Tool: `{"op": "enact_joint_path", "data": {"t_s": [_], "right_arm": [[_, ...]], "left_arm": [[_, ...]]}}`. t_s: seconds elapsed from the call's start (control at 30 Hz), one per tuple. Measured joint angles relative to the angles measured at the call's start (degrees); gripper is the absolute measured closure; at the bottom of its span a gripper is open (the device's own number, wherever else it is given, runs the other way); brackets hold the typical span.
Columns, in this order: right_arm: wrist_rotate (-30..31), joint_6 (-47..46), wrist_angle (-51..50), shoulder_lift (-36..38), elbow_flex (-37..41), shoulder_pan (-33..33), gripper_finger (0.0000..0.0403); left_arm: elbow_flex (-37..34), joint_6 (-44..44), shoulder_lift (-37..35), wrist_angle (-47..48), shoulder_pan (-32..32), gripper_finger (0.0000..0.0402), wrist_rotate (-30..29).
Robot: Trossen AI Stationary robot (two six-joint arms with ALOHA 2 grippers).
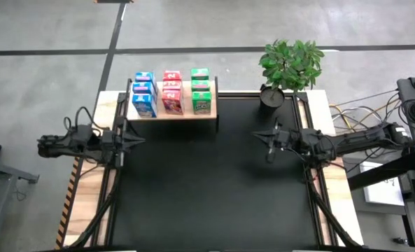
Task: Stack cereal on shelf
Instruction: Return to Home position
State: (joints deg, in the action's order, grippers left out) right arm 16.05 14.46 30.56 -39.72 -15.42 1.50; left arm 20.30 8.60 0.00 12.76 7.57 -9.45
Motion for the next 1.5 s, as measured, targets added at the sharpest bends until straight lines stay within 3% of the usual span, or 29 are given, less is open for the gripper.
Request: {"op": "enact_joint_path", "data": {"t_s": [0.3,0.83,1.03,1.17,1.3,1.4,1.5], "right_arm": [[-0.1,1.5,4.3,8.0,7.2,0.1,0.0394],[0.0,5.7,4.9,21.4,14.1,0.1,0.0394],[-0.5,7.6,3.5,25.2,14.7,0.1,0.0394],[-1.0,8.5,3.7,27.3,14.7,0.1,0.0394],[-1.5,7.2,3.0,29.2,14.7,0.1,0.0394],[-1.4,7.2,2.8,30.0,14.7,0.1,0.0394],[-0.8,6.1,2.7,30.3,14.8,0.1,0.0394]], "left_arm": [[-1.6,-4.4,0.7,-0.9,0.0,0.0402,0.0],[-9.1,-1.8,0.0,-2.6,0.0,0.0402,0.0],[-15.7,0.2,0.0,-10.4,0.0,0.0402,0.4],[-19.2,2.4,0.0,-18.8,-0.1,0.0402,4.8],[-19.5,1.5,-0.1,-21.3,-0.1,0.0402,8.5],[-19.3,1.6,0.0,-21.1,-0.1,0.0402,7.5],[-19.3,1.9,0.0,-19.9,-0.1,0.0402,1.6]]}}
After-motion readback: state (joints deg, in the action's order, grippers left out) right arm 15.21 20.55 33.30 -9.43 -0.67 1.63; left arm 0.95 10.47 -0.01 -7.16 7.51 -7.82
